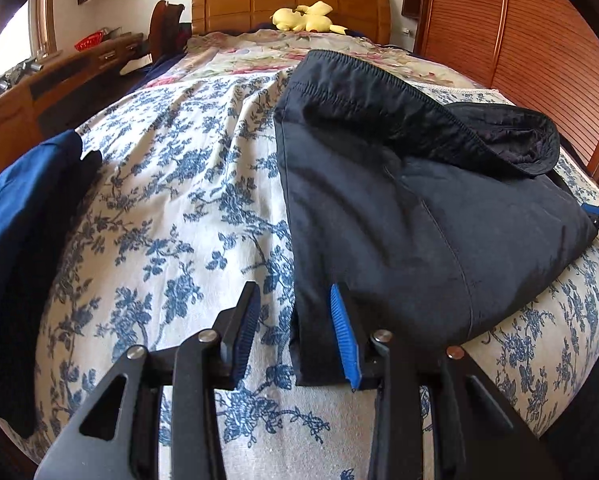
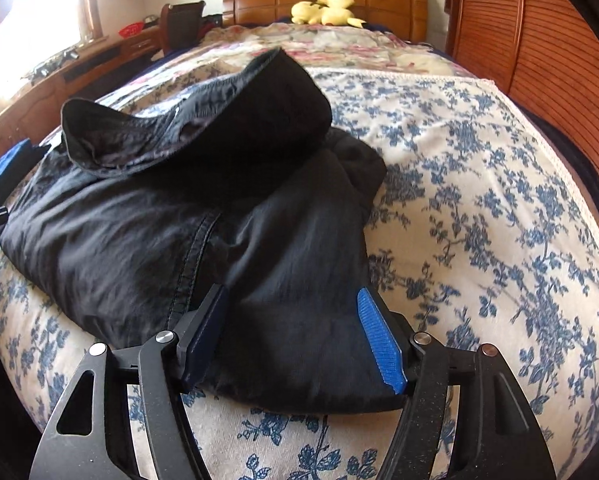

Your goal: Fold large clothes

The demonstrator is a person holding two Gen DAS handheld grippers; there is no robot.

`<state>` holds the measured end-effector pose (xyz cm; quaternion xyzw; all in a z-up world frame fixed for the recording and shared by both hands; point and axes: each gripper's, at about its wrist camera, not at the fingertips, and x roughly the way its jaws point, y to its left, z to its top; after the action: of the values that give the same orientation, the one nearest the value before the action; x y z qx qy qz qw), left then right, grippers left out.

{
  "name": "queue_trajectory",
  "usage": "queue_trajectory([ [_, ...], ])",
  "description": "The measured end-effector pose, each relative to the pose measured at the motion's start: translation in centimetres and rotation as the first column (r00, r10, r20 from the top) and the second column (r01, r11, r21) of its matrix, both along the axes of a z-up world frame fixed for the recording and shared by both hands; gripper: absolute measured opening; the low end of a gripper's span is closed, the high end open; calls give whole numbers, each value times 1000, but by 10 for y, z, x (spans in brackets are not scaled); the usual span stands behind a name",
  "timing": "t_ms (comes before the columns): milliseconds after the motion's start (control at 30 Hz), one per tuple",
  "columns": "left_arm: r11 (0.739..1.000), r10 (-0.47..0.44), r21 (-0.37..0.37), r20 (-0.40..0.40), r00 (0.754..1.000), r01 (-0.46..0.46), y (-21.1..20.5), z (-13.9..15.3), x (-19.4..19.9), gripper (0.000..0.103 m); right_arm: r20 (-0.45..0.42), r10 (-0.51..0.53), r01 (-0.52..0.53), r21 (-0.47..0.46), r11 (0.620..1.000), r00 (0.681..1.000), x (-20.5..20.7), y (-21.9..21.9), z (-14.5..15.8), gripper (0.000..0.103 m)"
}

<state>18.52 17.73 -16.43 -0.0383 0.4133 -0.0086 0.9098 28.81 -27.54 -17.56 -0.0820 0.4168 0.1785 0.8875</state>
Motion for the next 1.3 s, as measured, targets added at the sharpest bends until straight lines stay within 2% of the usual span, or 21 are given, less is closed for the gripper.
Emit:
queue_trajectory([
  [233, 998, -15, -69, 25, 1000, 17, -4, 8, -19, 35, -40, -12, 11, -21, 1000, 999, -2, 2, -6, 69],
  [367, 998, -18, -68, 2, 1000, 18, -5, 1, -20, 35, -46, -15, 15, -5, 1000, 999, -2, -1, -9, 69],
  [500, 991, -11, -134, -29, 1000, 7, 3, -8, -15, 35, -64, -28, 30, 24, 999, 998, -1, -4, -13, 69],
  [567, 989, -2, -151, -20, 1000, -1, 4, -8, -15, 35, -67, -32, 33, 19, 999, 997, -2, -3, -14, 67],
  [633, 986, -17, -164, -31, 999, 12, 3, -10, -10, 35, -74, -25, 26, 21, 999, 997, -4, -1, -14, 57],
  [667, 986, -19, -165, -45, 999, 11, 3, -12, -7, 35, -69, -22, 23, 18, 1000, 997, -5, 0, -13, 38],
  [700, 987, -22, -163, -54, 998, 13, 2, -13, -5, 34, -56, -16, 17, 12, 1000, 998, -8, 1, -11, 8],
  [733, 989, -35, -147, -57, 998, 26, -1, -13, -4, 29, -52, -1, 2, 14, 1000, 999, -11, 3, -10, 5],
  [767, 989, -50, -138, -52, 997, 43, -4, -12, -4, 14, -40, 5, -5, -3, 1000, 999, -14, 6, -8, 3],
  [800, 990, -60, -135, -50, 997, 52, -6, -11, -5, 8, -29, 12, -13, -19, 1000, 999, -17, 10, -7, 1],
  [867, 993, -58, -108, -42, 997, 54, -10, -5, -9, 5, -9, 32, -32, -17, 999, 999, -24, 13, 0, 0],
  [967, 995, -69, -75, -5, 998, 68, -17, 11, -24, 2, 33, 36, -36, 7, 999, 999, -36, 9, 17, 0],
  [1100, 992, -98, -78, 39, 994, 101, -23, 32, -43, 2, 84, 9, -14, 52, 999, 996, -54, -8, 42, 0],
  [1300, 990, -106, -82, 67, 992, 111, -31, 44, -82, 2, 80, 9, -15, 69, 998, 997, -92, -31, 47, 0],
])
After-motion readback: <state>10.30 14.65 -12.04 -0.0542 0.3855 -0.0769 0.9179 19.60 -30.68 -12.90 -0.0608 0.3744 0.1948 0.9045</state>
